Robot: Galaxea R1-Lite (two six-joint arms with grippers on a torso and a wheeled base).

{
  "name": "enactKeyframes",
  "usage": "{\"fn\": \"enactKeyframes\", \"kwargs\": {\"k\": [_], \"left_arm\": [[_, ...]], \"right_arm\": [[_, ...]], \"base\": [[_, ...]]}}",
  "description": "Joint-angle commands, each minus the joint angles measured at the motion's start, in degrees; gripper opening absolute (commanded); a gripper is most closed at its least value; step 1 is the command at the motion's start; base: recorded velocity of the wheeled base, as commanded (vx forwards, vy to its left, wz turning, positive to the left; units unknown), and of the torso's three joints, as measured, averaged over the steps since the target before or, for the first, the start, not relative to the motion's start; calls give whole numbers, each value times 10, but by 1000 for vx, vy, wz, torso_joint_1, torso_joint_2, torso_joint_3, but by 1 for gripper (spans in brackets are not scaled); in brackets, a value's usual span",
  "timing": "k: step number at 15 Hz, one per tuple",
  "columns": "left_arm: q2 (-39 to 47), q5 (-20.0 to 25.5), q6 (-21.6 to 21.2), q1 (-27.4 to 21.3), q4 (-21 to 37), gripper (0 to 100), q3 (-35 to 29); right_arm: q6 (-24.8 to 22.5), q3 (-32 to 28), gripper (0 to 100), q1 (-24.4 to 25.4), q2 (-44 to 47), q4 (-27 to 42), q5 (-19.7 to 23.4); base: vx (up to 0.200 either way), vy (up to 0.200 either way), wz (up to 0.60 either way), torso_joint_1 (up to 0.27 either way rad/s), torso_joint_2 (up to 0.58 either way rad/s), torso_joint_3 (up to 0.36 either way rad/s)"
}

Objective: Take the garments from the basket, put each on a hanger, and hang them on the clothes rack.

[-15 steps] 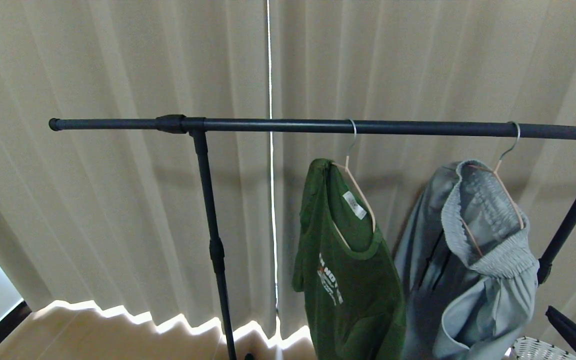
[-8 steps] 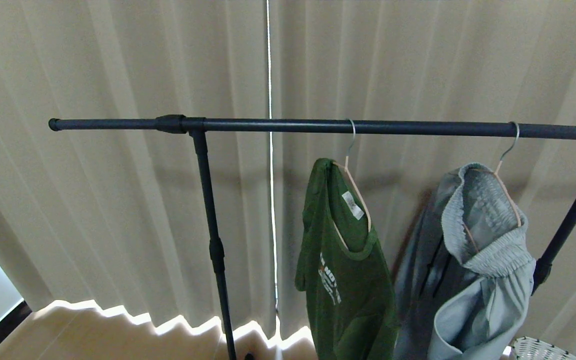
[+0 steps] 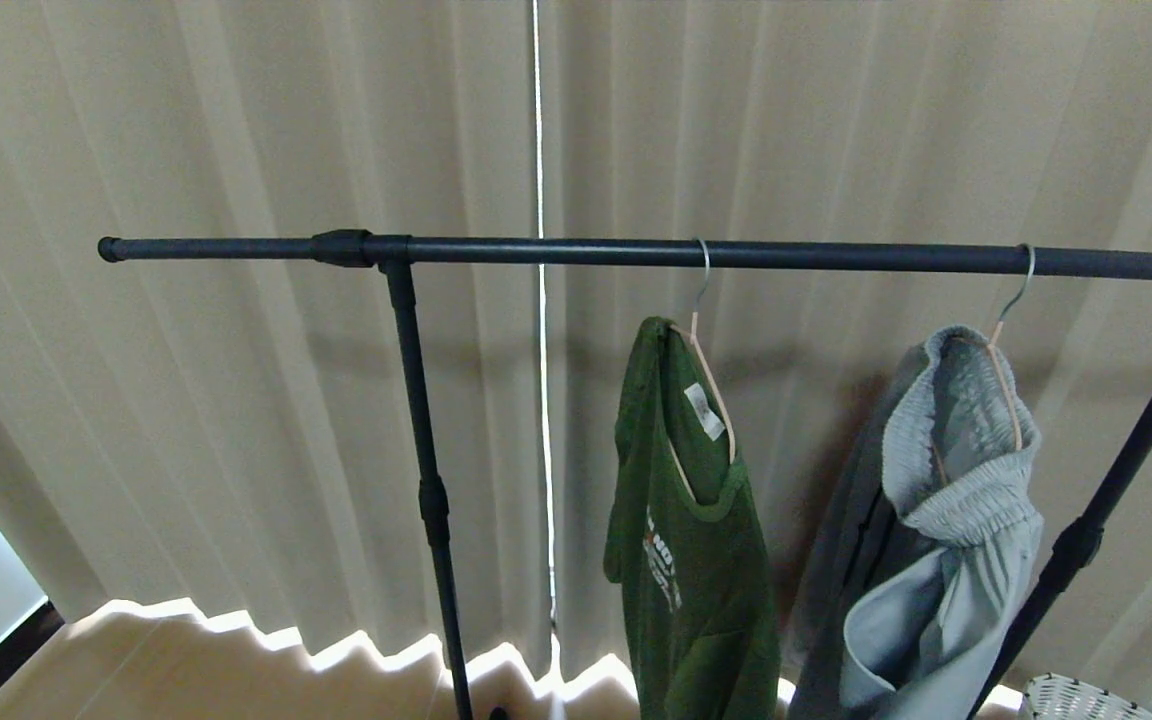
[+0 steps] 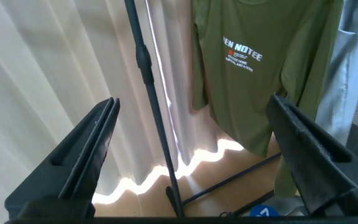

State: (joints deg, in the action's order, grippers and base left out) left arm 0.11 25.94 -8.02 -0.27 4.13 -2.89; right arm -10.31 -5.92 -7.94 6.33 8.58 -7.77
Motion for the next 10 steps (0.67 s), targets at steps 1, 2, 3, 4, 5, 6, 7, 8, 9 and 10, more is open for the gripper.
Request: {"fn": "enactKeyframes", "kwargs": {"k": [1,2,3,4,5,6,7,8,9,10], "left_arm": [[0,0,0,0,0,100,0],[0,0,-1,0,0,100,0],[0,0,-1,0,0,100,0],[0,0,1,0,0,100,0],[0,0,-1,0,0,100,0],[0,0,0,0,0,100,0],[0,0,-1,0,0,100,0],[0,0,-1,0,0,100,0],[0,0,0,0,0,100,0],[1,0,-2,0,1,100,0]], "right_arm": [[2,15,100,-1,-10,-14,3],[4,30,100,-1,-9,-36,18],[4,31,100,2,-9,-38,38],[5,31,100,4,-9,-37,64],[6,29,100,4,-10,-37,86],[28,30,100,4,-10,-37,89],[48,36,100,8,-8,-43,104],[50,40,100,20,-8,-45,130],[50,39,100,59,-16,-42,158],[49,38,100,99,-36,-40,158]], "base": [[0,0,0,0,0,0],[0,0,0,0,0,0],[0,0,0,0,0,0],[0,0,0,0,0,0],[0,0,0,0,0,0],[0,0,0,0,0,0],[0,0,0,0,0,0],[0,0,0,0,0,0],[0,0,0,0,0,0],[0,0,0,0,0,0]]}}
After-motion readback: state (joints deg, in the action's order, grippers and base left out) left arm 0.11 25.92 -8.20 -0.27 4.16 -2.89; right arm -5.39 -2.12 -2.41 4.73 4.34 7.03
